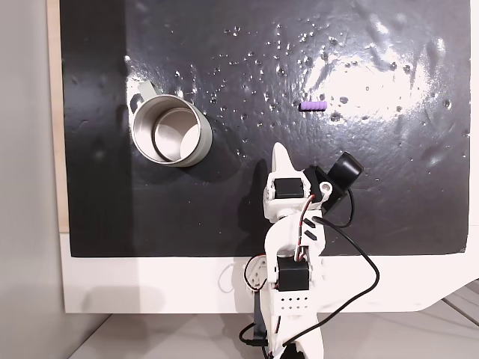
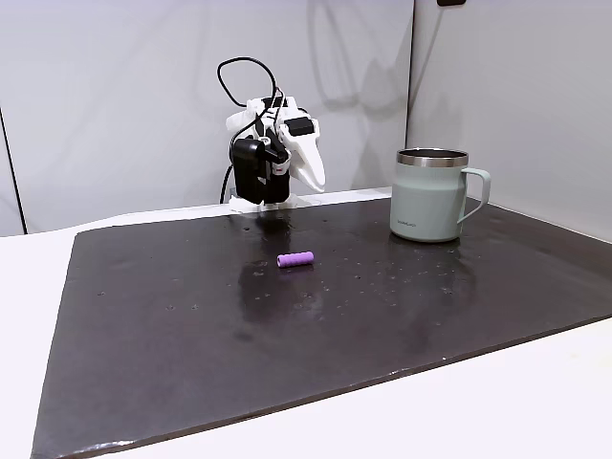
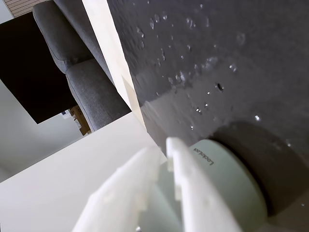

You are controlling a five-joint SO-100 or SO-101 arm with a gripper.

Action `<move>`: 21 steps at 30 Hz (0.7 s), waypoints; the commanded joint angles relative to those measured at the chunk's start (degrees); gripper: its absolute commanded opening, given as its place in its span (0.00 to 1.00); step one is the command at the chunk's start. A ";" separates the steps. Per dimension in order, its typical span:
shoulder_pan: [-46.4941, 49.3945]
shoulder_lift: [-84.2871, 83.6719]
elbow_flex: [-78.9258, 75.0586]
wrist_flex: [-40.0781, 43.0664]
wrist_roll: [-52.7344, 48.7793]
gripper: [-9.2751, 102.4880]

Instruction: Grasp a pengrip and put it in the cup.

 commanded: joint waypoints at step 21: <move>-1.41 0.44 -7.03 0.35 -1.41 0.08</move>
